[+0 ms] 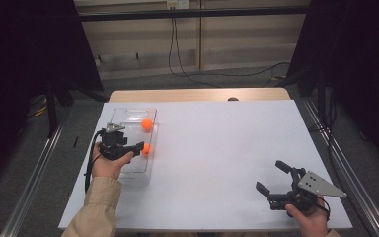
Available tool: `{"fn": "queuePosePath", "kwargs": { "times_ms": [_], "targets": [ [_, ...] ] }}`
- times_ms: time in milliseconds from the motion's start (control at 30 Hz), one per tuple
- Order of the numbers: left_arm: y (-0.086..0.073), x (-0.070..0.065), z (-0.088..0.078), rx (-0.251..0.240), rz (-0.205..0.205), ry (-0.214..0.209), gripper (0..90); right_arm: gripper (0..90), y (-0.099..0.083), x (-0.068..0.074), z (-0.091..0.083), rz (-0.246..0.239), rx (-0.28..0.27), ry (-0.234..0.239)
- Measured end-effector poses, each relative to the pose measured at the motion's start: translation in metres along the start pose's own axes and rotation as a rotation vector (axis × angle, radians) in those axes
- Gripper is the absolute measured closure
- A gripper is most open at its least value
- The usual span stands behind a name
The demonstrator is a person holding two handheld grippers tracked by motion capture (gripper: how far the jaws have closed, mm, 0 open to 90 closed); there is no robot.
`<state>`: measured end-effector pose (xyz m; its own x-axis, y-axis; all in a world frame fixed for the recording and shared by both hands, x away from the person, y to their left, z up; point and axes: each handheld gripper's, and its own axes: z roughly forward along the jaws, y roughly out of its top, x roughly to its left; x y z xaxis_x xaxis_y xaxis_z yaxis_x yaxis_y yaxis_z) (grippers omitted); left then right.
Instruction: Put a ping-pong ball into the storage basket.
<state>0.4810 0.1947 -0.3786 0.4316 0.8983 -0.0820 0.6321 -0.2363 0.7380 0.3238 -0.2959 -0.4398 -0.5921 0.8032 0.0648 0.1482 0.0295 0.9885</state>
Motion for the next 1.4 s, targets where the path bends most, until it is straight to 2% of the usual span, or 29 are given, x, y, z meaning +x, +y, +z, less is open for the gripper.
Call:
{"fn": "queuePosePath", "kwargs": {
  "times_ms": [33,67,167,333,433,567,767,800,1067,1233,1333,1400],
  "targets": [
    [0.0,-0.002,0.001,-0.016,-0.016,0.009,31.4,0.6,0.0,0.0,0.0,0.0,-0.001,0.0],
    [-0.001,-0.001,0.0,-0.003,-0.001,0.013,29.6,0.5,0.0,0.0,0.0,-0.001,-0.001,0.0],
    [-0.002,-0.002,0.0,-0.009,-0.005,0.021,24.3,0.6,0.0,0.001,0.0,0.002,0.004,0.0],
    [-0.004,-0.002,-0.003,-0.017,-0.01,0.024,18.4,0.6,0.0,0.0,0.0,-0.002,0.001,-0.001],
    [-0.005,-0.003,-0.004,-0.032,-0.029,0.022,14.7,0.6,0.0,0.001,0.0,0.0,0.002,0.001],
    [-0.005,-0.003,-0.006,-0.041,-0.032,0.014,10.8,0.6,0.0,0.001,0.0,0.005,0.002,0.0],
    [-0.007,-0.004,-0.008,-0.067,-0.059,0.016,5.5,0.5,0.0,0.001,0.0,0.002,0.003,-0.001],
    [-0.007,-0.003,-0.009,-0.064,-0.041,0.005,4.8,0.6,0.0,0.001,0.0,0.005,0.002,-0.003],
    [-0.009,-0.007,-0.013,-0.104,-0.033,-0.035,3.9,0.6,0.0,0.001,-0.001,0.006,0.002,-0.002],
    [-0.01,-0.009,-0.017,-0.14,-0.026,-0.04,3.9,0.6,0.001,0.001,-0.001,0.013,-0.003,-0.004],
    [-0.009,-0.01,-0.019,-0.139,-0.004,-0.043,3.7,0.5,0.001,0.001,0.0,0.013,-0.001,-0.002],
    [-0.01,-0.012,-0.019,-0.148,-0.007,-0.05,3.7,0.6,0.001,0.001,0.0,0.012,-0.002,-0.002]
  ]
}}
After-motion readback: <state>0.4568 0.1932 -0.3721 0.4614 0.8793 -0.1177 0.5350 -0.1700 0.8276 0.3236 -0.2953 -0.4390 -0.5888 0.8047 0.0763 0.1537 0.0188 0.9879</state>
